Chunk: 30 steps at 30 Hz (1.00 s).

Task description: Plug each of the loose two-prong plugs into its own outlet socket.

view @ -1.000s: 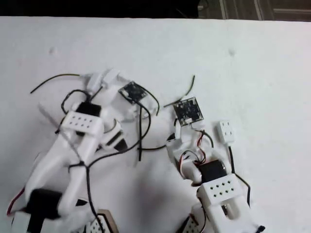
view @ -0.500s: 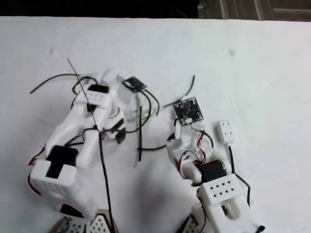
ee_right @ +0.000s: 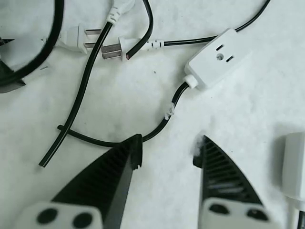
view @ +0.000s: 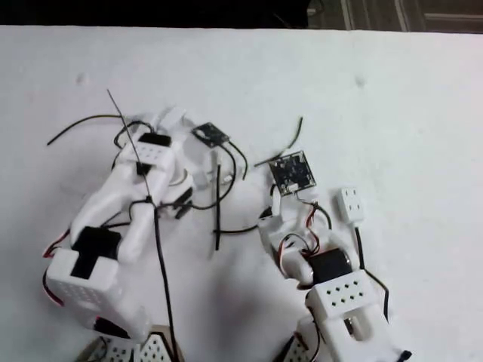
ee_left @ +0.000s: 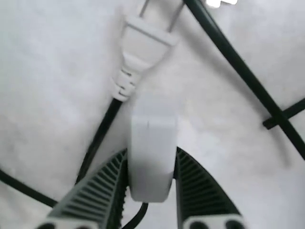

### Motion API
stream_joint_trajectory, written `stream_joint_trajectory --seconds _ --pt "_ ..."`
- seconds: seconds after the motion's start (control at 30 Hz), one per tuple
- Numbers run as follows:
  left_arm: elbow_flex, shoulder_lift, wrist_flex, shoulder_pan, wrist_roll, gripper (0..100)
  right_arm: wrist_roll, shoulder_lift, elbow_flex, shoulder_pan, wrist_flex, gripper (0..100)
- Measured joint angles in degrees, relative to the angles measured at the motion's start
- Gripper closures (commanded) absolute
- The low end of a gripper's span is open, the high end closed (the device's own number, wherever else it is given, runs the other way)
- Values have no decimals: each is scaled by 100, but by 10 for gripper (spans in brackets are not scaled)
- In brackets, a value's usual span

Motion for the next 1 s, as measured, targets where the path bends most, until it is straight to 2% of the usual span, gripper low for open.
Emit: stream_joint_trajectory --seconds 0.2,0.43,0.6,0.8,1.0 --pt "1125 -1187 9 149 9 980 0 0 0 0 0 819" --pt "2356 -2857 18 167 360 978 0 0 0 0 0 819" --pt "2778 -3051 18 352 360 922 0 0 0 0 0 819" --pt "3121 -3059 9 1020 475 776 0 0 0 0 0 819" --pt "3112 -3059 9 1055 677 762 0 0 0 0 0 819"
